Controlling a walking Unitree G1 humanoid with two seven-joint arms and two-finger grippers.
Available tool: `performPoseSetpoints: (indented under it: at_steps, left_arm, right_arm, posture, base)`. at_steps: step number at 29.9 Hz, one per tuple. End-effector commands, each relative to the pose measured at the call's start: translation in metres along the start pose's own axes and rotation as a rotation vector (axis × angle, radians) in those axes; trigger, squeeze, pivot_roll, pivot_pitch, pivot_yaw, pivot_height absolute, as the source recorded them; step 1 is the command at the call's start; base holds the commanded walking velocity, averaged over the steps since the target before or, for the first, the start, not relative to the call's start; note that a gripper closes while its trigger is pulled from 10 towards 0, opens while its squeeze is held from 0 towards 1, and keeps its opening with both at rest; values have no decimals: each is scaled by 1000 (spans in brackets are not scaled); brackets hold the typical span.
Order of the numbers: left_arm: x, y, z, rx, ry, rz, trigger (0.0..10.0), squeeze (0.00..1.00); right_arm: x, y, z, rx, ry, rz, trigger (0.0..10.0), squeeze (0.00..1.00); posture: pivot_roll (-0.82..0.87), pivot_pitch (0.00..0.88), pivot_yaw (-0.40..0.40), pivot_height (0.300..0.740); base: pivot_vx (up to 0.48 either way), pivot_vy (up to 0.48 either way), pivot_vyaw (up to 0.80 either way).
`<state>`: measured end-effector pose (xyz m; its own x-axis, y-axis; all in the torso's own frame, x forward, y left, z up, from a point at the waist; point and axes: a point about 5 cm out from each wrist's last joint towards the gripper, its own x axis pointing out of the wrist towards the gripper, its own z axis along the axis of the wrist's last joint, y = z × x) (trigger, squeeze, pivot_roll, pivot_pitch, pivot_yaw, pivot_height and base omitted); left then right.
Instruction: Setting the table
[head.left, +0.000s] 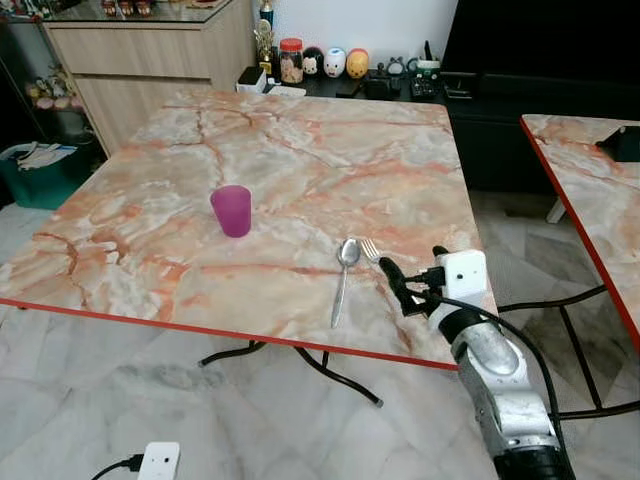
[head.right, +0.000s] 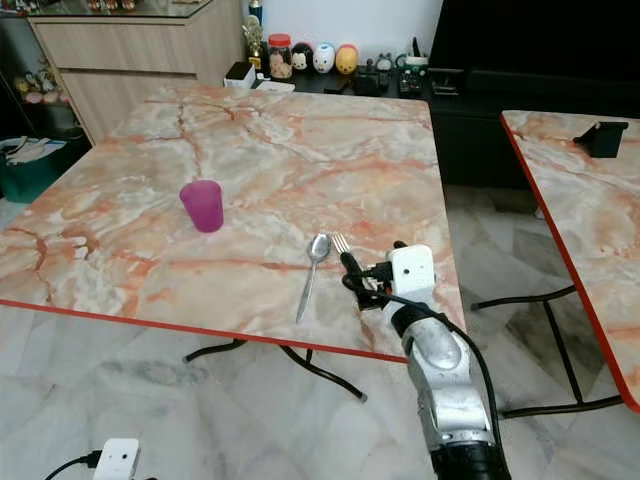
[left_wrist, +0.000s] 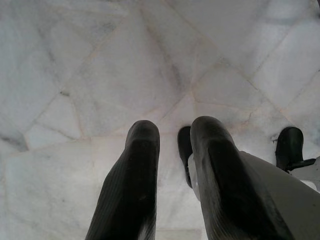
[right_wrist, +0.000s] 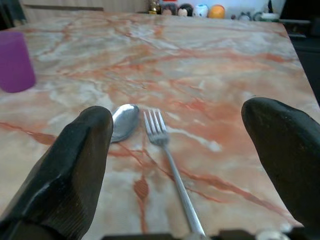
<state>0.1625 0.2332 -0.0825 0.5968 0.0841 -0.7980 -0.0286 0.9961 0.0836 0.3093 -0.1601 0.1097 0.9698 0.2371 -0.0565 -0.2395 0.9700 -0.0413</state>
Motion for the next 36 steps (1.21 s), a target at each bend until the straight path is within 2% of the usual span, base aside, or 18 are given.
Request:
performPoseSetpoints:
  at_steps: [1, 9, 27, 36]
  left_arm:
    - [1, -2, 3, 0, -5, -2, 10000, 0]
    - [2, -2, 7, 4, -11, -1, 10000, 0]
    - [1, -1, 3, 0, -9, 1, 10000, 0]
    - [1, -1, 4, 5, -4, 2, 10000, 0]
  right_arm:
    - [3, -2, 0, -1, 3, -9, 10000, 0]
    - [5, -2, 1, 8, -3, -18, 10000, 0]
    - [3, -3, 1, 2, 5, -8, 10000, 0]
    - [-2, -6, -3, -6, 32, -4, 10000, 0]
  posture:
    - [-66, 0, 6, 740]
    - [-63, 0, 6, 740]
    - [-60, 0, -3, 740]
    - [-66, 0, -6, 740]
  base:
    - [0, 0, 0]
    - [0, 0, 0]
    - [262, 0, 0]
    - [0, 0, 0]
